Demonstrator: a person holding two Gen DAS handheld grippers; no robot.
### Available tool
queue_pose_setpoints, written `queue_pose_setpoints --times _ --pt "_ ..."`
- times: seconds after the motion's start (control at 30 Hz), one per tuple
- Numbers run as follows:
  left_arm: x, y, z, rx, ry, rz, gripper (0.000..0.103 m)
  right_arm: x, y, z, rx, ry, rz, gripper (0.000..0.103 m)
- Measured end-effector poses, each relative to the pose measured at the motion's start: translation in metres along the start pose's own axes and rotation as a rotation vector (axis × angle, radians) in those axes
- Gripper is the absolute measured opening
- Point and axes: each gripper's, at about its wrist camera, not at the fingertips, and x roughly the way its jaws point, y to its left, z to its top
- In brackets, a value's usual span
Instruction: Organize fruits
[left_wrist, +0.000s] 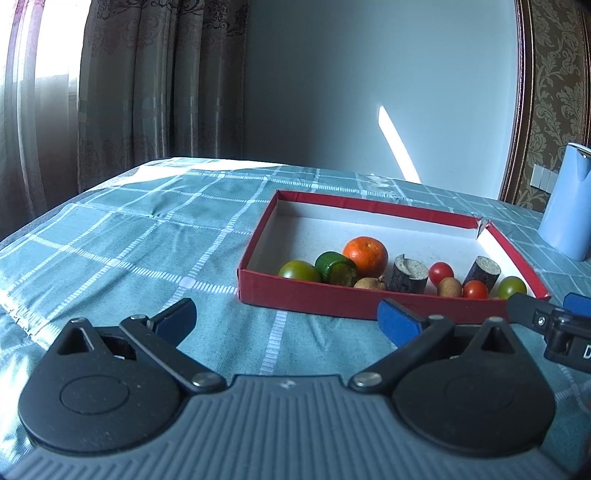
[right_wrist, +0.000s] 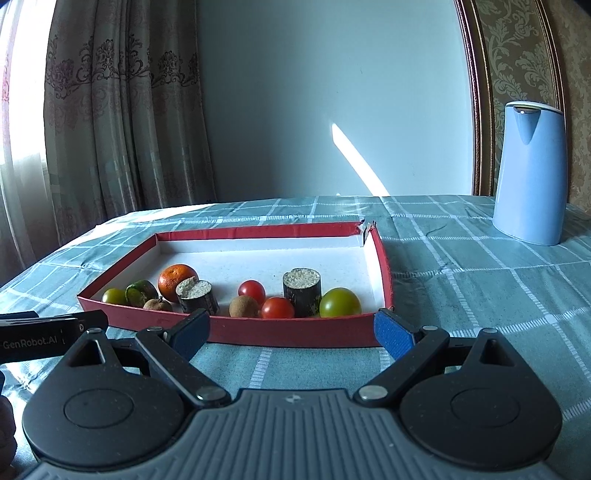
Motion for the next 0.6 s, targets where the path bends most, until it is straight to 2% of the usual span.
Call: queue_pose_setpoints --times 0.27,0.6 --pt "-0.0008 -0.003 -0.0006 0.015 0.0 -0.014 0.103 -0.0056 0.007 -0.0004 -0.027 -0.038 0.004 0.096" --pt "-0.0026 -0.0083 -0.0011 0.044 -0.014 -0.023 0.103 -0.006 0.0057 -0.0011 -0.011 -0.044 0.002 0.096"
